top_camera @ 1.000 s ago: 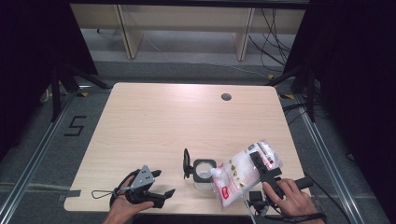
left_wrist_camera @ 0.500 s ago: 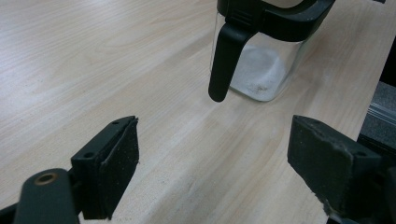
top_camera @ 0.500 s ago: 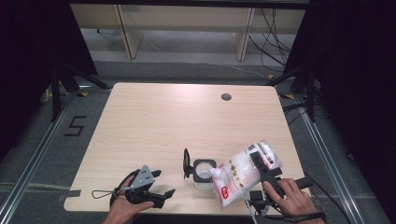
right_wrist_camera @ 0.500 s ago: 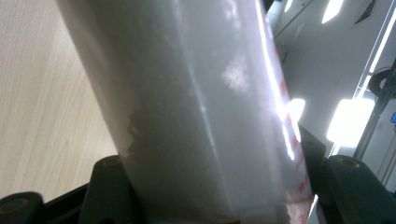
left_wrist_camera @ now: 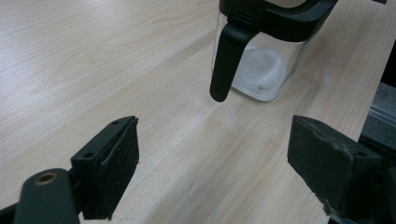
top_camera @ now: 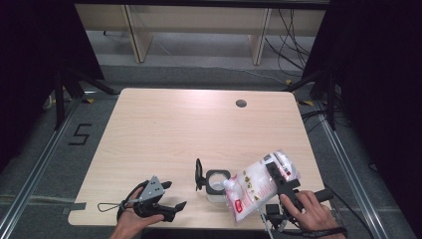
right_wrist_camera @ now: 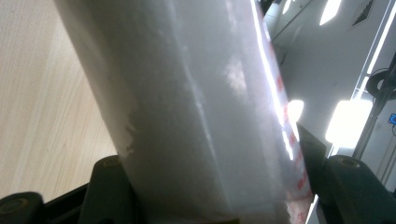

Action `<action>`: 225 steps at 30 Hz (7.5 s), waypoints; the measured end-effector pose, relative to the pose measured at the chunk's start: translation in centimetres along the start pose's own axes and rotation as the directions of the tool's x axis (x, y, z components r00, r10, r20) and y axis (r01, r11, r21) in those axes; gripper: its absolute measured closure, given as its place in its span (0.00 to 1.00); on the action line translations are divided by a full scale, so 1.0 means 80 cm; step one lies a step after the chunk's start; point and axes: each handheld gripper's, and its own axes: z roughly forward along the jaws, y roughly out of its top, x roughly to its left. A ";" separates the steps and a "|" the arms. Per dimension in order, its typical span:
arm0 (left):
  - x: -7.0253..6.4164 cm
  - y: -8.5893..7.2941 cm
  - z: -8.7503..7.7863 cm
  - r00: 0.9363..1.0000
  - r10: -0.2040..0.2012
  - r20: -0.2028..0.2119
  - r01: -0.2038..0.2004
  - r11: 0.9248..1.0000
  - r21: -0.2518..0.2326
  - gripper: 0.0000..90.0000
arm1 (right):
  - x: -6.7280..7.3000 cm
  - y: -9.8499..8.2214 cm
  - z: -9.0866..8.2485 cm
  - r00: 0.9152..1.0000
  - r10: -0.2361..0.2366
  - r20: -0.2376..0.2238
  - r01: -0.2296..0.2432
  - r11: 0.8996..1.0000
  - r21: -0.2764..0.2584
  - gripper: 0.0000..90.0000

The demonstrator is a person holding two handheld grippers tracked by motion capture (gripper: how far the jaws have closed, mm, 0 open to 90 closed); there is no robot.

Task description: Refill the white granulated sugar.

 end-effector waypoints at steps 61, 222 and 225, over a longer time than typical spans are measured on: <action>0.003 0.001 -0.002 1.000 0.031 0.004 -0.031 1.000 0.000 0.18 | -0.002 0.000 -0.002 1.000 -0.010 0.004 0.010 1.000 -0.010 0.48; 0.001 0.002 -0.004 1.000 -0.001 -0.002 0.001 1.000 -0.017 0.18 | -0.006 0.001 -0.009 1.000 0.017 0.007 -0.017 1.000 -0.023 0.51; 0.004 0.003 -0.004 1.000 0.020 0.001 -0.020 1.000 -0.016 0.18 | -0.008 0.001 -0.008 1.000 -0.001 0.012 0.001 1.000 -0.026 0.51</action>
